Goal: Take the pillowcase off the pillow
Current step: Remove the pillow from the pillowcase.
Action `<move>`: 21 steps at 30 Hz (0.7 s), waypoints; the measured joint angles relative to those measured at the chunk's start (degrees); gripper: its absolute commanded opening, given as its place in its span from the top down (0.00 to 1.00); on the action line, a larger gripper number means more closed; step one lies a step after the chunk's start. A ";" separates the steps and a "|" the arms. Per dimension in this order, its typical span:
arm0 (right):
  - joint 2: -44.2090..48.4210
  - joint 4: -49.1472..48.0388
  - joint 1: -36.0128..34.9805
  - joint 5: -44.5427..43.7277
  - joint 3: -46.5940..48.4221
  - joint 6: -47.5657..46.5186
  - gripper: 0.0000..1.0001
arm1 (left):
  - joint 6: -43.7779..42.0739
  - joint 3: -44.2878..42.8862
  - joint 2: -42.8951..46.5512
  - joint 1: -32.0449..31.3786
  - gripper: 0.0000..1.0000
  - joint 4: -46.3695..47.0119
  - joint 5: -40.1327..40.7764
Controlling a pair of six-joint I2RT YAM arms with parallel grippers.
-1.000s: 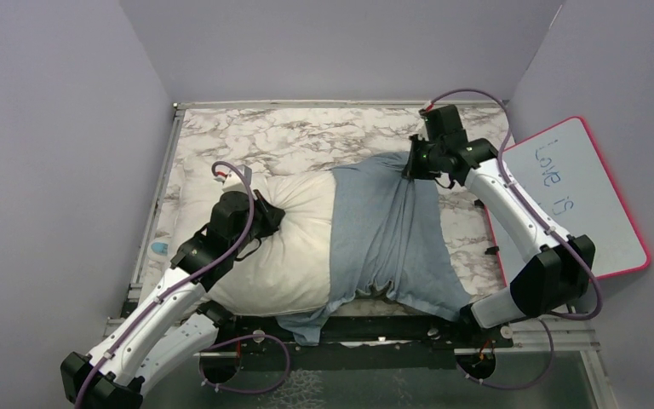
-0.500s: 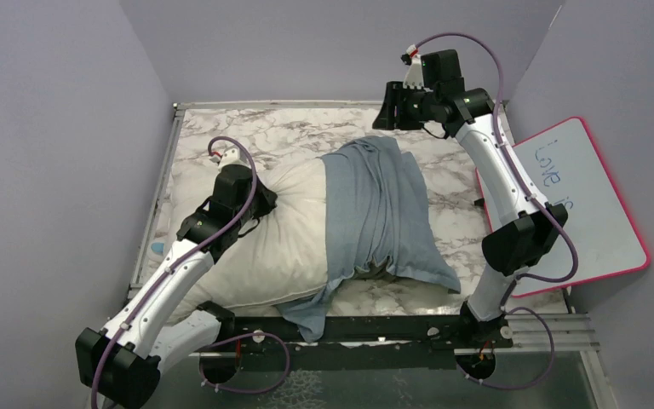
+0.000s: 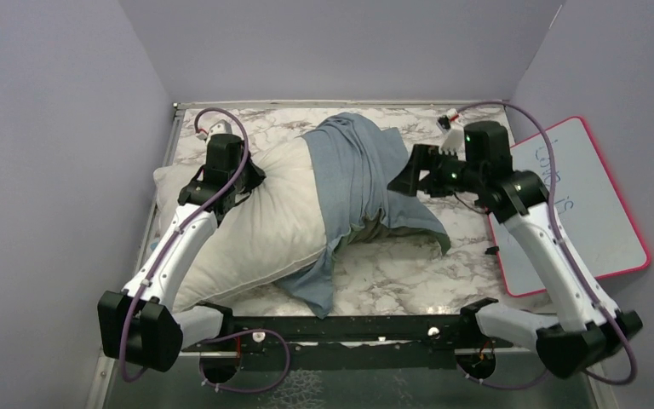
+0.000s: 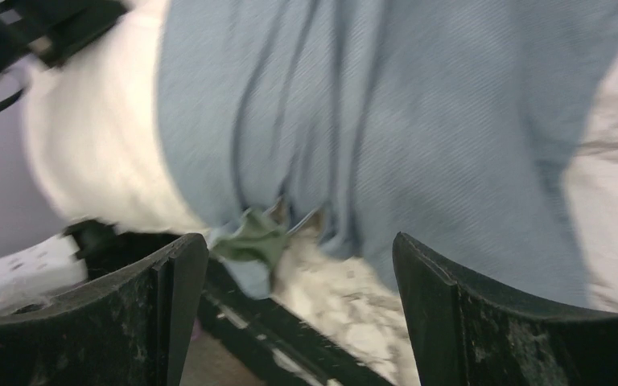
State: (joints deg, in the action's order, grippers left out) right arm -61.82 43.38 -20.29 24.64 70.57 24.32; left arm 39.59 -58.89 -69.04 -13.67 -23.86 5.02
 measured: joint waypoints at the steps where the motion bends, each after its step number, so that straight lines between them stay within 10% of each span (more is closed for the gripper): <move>1: 2.51 -0.98 -0.07 1.90 -3.04 1.64 0.10 | 0.02 -0.44 -0.63 0.20 1.00 0.28 -0.28; 5: 9.03 -5.75 -0.09 6.38 -15.37 9.46 0.08 | 0.02 -1.11 -2.03 0.72 0.96 1.29 -1.55; 14: 4.00 -25.29 -3.98 13.57 -29.77 24.81 0.12 | -2.99 -0.22 0.70 1.22 0.24 1.20 -7.61; 21: -4.55 -36.22 -13.16 10.51 -29.88 30.82 0.26 | -5.97 -1.51 7.48 1.18 0.10 -6.05 -10.43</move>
State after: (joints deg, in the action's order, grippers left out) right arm -66.37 7.16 -33.45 35.16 40.69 55.13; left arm 33.63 -60.40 -61.56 -12.49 -29.91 -5.41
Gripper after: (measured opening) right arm 0.755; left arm 0.877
